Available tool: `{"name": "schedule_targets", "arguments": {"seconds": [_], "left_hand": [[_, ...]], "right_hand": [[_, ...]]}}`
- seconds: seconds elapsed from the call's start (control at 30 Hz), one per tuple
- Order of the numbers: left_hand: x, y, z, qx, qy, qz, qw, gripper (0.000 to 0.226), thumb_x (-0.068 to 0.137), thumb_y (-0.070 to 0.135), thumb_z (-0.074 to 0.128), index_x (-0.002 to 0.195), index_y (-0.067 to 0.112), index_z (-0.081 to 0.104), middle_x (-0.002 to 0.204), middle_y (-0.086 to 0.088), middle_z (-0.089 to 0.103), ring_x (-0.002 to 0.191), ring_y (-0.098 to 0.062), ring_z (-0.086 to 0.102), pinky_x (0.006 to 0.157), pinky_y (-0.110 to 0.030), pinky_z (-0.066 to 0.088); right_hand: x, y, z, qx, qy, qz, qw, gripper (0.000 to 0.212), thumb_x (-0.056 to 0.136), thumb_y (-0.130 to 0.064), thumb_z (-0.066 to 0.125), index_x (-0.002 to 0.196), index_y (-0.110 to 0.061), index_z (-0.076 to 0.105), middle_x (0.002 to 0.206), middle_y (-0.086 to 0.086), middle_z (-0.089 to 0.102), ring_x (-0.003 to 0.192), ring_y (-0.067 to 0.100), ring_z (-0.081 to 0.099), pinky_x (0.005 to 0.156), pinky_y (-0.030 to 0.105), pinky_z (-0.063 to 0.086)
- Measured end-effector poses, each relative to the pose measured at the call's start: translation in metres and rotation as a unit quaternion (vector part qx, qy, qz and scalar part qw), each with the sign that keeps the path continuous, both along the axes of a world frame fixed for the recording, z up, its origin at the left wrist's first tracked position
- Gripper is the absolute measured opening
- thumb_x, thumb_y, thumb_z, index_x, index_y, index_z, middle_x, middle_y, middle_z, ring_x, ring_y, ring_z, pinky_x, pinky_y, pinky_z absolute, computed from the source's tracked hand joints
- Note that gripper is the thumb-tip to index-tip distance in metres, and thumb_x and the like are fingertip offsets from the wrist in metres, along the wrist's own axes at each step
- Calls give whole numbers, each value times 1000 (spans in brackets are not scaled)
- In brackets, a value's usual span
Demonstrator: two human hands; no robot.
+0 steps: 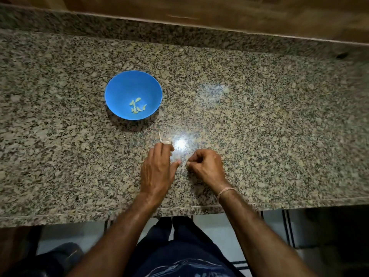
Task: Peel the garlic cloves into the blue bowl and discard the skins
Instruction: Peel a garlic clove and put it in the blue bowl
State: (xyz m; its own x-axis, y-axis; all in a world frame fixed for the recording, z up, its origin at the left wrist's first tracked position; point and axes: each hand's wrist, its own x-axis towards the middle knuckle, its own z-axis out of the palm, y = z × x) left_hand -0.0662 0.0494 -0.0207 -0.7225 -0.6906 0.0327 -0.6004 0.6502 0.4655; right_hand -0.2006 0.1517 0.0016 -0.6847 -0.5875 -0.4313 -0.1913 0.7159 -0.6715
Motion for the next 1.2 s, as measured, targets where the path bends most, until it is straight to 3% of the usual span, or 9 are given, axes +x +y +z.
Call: {"name": "schedule_targets", "arguments": {"seconds": [0.3,0.53,0.6,0.67,0.73,0.8,0.97,1.1,1.2], "left_hand": [[7,6,-11,91,17,25,995,29,92,44,73,109,30,53,100,12,55,90,-13,53,67,-35,50],[9,7,-9,105,12,31,994,15,96,40,69,95,29,60,94,12,54,89,-12,51,64,-29,42],[8,8,-7,140,22,44,989,9,101,36,63,100,29,69,95,14,60,92,-11,55,67,-28,43],[4,10,0,236,53,80,967,13,102,36,62,105,31,73,98,15,67,90,-8,62,73,-33,55],[-1,12,9,354,86,132,922,11,100,37,65,98,29,73,91,12,72,86,-9,68,79,-40,61],[-3,13,12,426,122,169,880,12,99,35,68,91,27,72,87,7,76,87,-12,72,85,-45,62],[-3,16,20,498,159,181,833,14,100,31,67,97,19,74,94,1,78,93,-17,75,90,-42,62],[-10,15,28,432,145,153,877,10,100,27,69,91,22,69,88,4,74,83,-13,70,71,-32,56],[-14,13,35,396,129,117,901,11,100,26,69,89,24,68,87,5,72,84,-13,70,72,-31,57]], "right_hand": [[6,-8,-1,47,65,9,997,21,85,-10,79,73,-24,69,77,-8,71,74,9,69,71,29,61],[18,-8,-1,43,125,26,991,23,91,-10,75,76,-24,64,74,-11,64,70,4,61,64,20,49],[15,-4,-1,21,64,-3,998,21,90,-14,79,77,-24,67,76,-9,68,74,8,67,73,24,57],[13,3,6,-53,-92,-92,990,6,90,-13,79,85,-14,75,84,0,76,83,15,74,80,28,61],[16,9,15,-139,-262,-171,940,7,92,-5,75,98,-3,77,93,10,79,85,21,75,81,30,63],[20,11,18,-178,-345,-201,899,12,92,1,72,103,3,75,95,16,78,80,20,74,74,25,62],[18,12,13,-195,-399,-215,870,14,91,1,74,105,3,75,97,18,77,80,20,73,68,19,60],[14,17,13,-189,-382,-173,888,12,94,-14,73,100,-3,75,87,7,76,75,14,70,75,25,60],[12,19,13,-176,-353,-137,909,23,99,-31,68,95,-8,72,78,0,68,67,10,61,66,25,54]]}}
